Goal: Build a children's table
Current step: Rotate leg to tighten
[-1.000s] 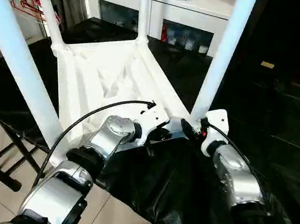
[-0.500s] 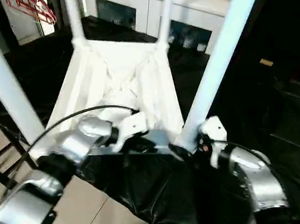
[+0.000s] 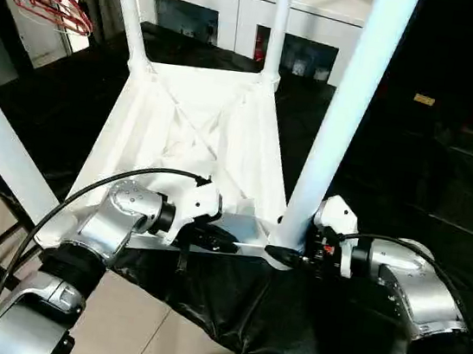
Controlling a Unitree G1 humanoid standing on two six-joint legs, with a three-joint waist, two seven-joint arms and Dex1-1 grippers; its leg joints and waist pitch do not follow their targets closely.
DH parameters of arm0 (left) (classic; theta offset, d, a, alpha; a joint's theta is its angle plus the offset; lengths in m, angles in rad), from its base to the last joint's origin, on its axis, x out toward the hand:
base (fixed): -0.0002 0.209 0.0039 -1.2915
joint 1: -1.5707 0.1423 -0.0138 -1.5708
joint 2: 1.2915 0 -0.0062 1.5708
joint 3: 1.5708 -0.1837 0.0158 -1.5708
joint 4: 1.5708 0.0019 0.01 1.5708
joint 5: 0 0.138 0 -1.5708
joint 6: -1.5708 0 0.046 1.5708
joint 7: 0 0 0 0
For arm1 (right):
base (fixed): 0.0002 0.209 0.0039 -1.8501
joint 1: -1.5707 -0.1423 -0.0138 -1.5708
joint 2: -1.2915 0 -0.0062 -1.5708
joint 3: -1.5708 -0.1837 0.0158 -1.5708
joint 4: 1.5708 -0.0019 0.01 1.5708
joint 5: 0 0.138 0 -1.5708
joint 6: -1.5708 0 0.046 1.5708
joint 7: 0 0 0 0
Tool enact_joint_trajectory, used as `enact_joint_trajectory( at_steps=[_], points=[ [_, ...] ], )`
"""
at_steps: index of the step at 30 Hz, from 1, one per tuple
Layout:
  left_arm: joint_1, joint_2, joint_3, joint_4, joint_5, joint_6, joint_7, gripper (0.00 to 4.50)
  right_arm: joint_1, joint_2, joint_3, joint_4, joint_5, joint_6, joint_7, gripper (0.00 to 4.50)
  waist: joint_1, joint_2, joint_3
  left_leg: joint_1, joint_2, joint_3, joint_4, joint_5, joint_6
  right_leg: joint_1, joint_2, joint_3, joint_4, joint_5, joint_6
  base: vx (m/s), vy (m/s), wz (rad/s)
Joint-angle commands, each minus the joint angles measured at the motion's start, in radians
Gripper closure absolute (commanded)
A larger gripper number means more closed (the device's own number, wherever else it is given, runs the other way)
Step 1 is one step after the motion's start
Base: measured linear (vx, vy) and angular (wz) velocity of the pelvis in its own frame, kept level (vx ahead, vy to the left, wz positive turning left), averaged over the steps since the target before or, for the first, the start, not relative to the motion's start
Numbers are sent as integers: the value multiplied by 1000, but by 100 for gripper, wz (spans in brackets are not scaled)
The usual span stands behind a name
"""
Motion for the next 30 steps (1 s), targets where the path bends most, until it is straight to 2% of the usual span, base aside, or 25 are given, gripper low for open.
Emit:
enact_joint_trajectory(
  at_steps=[1,5,8,10,11,12,14,16,17,19,20,22,23,25,27,30],
  points=[
    [2,-6,-2,-36,-40,-7,-34,450,6,-10,8,-35,18,9,17,168,3,-15,-61,23,65,-27,-75,-269,39,39,-67,45,-67,-265,-231,0,0,0],
    [7,-8,-3,-36,-34,-6,-20,450,18,-3,9,-36,16,8,14,179,6,-16,-61,23,65,-27,-73,-263,41,39,-68,45,-66,-254,-236,0,0,0],
    [-2,-31,5,-10,-17,-4,48,450,24,38,-10,-5,8,3,-67,181,6,-15,-61,23,64,-28,-74,-266,36,38,-68,45,-67,-260,-233,0,0,0],
    [-20,-53,10,24,9,-1,125,450,14,83,-36,39,-8,-12,-168,181,-1,-17,-57,24,62,-29,-77,-297,21,33,-69,45,-73,-309,-224,0,0,0],
    [-42,-86,19,61,31,7,215,450,2,128,-61,84,-26,-21,-275,181,-3,-16,-57,26,61,-31,-77,-311,12,33,-70,45,-76,-331,-219,0,0,0],
    [-42,-86,19,61,31,7,215,450,2,128,-61,84,-26,-21,-275,181,-9,-17,-55,28,59,-32,-79,-335,-3,31,-70,44,-81,-379,-205,0,0,0],
    [-71,-136,31,102,42,26,309,450,-21,188,-96,142,-46,-28,-429,181,-14,-18,-54,28,58,-36,-80,-349,-14,33,-71,44,-87,-419,-184,0,0,0],
    [-86,-162,32,121,50,39,358,450,-36,219,-115,172,-53,-27,-513,181,-16,-18,-55,31,57,-36,-80,-350,-19,29,-71,45,-88,-424,-178,0,0,0],
    [-97,-181,32,135,55,49,390,450,-47,240,-128,191,-54,-20,-566,181,-17,-13,-56,30,56,-36,-79,-344,-20,30,-72,46,-88,-419,-179,0,0,0],
    [-117,-212,29,159,65,60,444,450,-62,274,-141,216,-57,-4,-639,181,-17,-15,-57,31,55,-35,-79,-341,-16,28,-69,45,-90,-404,-177,0,0,0],
    [-136,-252,25,184,73,65,495,450,-85,316,-145,242,-75,-2,-719,181,-16,-12,-59,28,56,-34,-79,-322,-12,31,-67,46,-86,-362,-181,0,0,0],
    [-146,-272,19,197,82,61,518,450,-96,340,-144,255,-82,-7,-744,181,-17,-12,-60,28,54,-34,-79,-317,-13,32,-66,45,-84,-343,-186,0,0,0],
    [-153,-282,0,208,102,46,522,450,-102,358,-132,260,-88,-20,-742,181,-13,-11,-62,28,55,-33,-78,-304,-4,34,-66,45,-81,-300,-193,0,0,0],
    [-153,-283,-5,209,107,43,520,450,-98,359,-120,250,-91,-29,-724,181,-12,-8,-63,27,54,-32,-77,-299,4,36,-65,45,-79,-277,-196,0,0,0],
    [-157,-286,-2,216,103,40,513,450,-94,359,-111,241,-88,-46,-693,111,-12,-10,-63,25,55,-32,-77,-290,14,39,-66,45,-77,-260,-200,0,0,0],
    [-150,-264,4,205,91,24,473,450,-89,329,-120,222,-66,-39,-641,109,-12,-12,-61,24,55,-32,-77,-306,23,40,-67,44,-81,-291,-196,0,0,0]
  ],
)
